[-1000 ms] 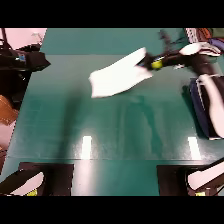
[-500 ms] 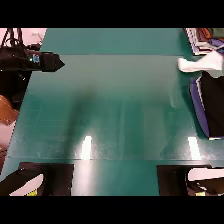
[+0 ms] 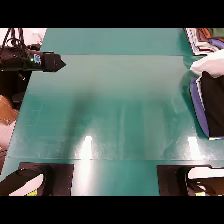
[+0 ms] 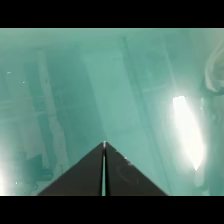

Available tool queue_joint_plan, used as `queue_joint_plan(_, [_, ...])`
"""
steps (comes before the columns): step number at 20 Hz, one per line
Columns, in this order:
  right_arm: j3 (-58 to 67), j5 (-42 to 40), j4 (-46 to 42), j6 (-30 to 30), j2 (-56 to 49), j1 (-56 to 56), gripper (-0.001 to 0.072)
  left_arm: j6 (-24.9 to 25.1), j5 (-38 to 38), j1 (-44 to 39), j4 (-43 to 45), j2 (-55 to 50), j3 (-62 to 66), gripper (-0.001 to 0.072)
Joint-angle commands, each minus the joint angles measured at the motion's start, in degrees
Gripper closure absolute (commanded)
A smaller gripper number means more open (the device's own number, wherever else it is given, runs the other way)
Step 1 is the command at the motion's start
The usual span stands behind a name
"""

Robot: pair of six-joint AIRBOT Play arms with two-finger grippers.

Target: Fold the shirts.

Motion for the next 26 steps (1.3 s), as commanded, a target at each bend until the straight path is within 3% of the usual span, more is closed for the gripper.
queue_joint_plan(1, [5.38,6.25,-0.28,0.02,2.08,-1.49,0.0698,0.0,-0.46,0.04,0.0,0.0,0.0,0.0681])
queue_joint_plan(7, [-9.35,9.99,-8.33,-1.07,14.95,-6.54,0.0698,0.44,-1.92,0.04,0.02,0.0,0.0,0.068])
queue_joint_plan(17, [-42.07,16.96,-29.07,-1.01,32.3,-17.09,0.0696,1.97,-1.97,0.07,0.07,0.0,0.0,0.0681])
queue_joint_plan(18, [-44.54,17.38,-29.97,-1.01,33.46,-18.45,0.0672,1.97,-1.99,0.07,0.09,0.0,0.0,0.0681])
queue_joint_plan(20, [-48.43,17.14,-30.53,-1.01,34.91,-20.57,0.0206,1.97,-1.99,0.07,0.07,0.0,0.0,0.0681])
queue_joint_plan(21, [-49.53,16.96,-29.99,-0.98,35.43,-21.31,0.0111,1.99,-1.99,0.07,0.07,0.0,0.0,0.0681])
queue_joint_plan(26, [-48.04,13.03,-15.52,-1.01,38.53,-14.56,0.0112,1.9,-1.62,0.07,0.07,0.0,0.0,0.068])
